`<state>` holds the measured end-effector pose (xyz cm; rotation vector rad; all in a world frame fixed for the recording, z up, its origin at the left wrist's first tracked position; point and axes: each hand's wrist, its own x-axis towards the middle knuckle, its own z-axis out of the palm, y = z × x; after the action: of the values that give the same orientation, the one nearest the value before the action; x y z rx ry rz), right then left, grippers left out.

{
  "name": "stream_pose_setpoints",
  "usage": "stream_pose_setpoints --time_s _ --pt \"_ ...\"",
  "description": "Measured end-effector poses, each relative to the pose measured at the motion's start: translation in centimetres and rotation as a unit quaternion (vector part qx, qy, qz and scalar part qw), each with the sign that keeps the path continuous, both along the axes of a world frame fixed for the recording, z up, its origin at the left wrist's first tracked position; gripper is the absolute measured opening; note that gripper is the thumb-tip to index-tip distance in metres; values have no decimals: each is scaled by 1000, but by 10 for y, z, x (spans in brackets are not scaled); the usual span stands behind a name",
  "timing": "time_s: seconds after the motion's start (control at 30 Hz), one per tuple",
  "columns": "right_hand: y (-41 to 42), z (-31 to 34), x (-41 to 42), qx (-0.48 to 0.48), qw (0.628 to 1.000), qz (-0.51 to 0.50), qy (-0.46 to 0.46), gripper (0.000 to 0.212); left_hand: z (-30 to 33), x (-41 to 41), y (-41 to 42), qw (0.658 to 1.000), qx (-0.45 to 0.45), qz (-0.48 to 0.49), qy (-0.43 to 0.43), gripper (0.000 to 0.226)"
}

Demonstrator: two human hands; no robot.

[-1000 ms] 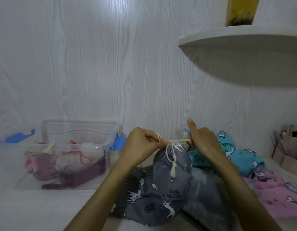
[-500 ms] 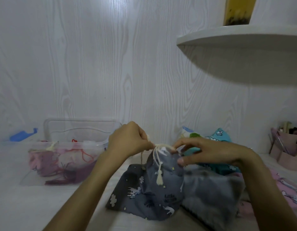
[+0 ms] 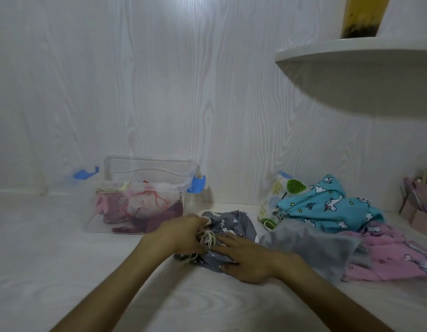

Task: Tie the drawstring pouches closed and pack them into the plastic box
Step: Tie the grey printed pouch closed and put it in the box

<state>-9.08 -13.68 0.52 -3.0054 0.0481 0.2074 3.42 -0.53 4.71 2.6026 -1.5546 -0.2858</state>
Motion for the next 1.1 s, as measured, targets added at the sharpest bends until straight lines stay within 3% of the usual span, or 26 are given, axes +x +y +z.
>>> stream_pose_setpoints --time_s 0.1,0.17,0.23,0.3,0.37,0.43,0.5,0.57,0.67,0.77,0.9,1.03,1.1 --pt "-13 19 -3 68 991 -18 -114 51 -16 7 -3 1000 -16 -19 10 58" --pt "-26 31 -1 29 981 -68 -178 79 -24 11 -4 998 -37 -30 39 58" --pt "-37 38 9 20 987 -118 -111 120 -29 14 -10 996 -38 -30 68 58" --pt "-45 36 22 48 987 -156 15 132 -31 16 -14 995 -42 -24 93 56" --pt "-50 30 31 78 982 -157 73 114 -30 14 -15 990 -60 -17 125 44" --pt "-51 26 32 88 985 -145 42 83 -28 10 -13 985 -87 -12 149 30" --pt "-51 28 25 98 986 -136 -4 64 -26 6 -8 980 -121 -18 154 32" --pt "-52 40 10 168 978 -121 -25 48 -16 1 2 966 -174 -15 189 32" --pt "-49 71 -9 320 933 -105 -125 36 17 -2 19 930 -281 -16 237 30" --pt "-34 113 -1 367 892 -74 -251 35 64 4 37 906 -374 -13 197 33" --pt "-3 153 44 310 862 -45 -399 39 113 29 58 881 -467 33 74 36" --pt "26 149 91 140 860 -43 -490 58 115 61 66 843 -522 114 -58 35" --pt "28 131 110 75 896 -75 -430 61 96 82 62 883 -452 119 -50 29"
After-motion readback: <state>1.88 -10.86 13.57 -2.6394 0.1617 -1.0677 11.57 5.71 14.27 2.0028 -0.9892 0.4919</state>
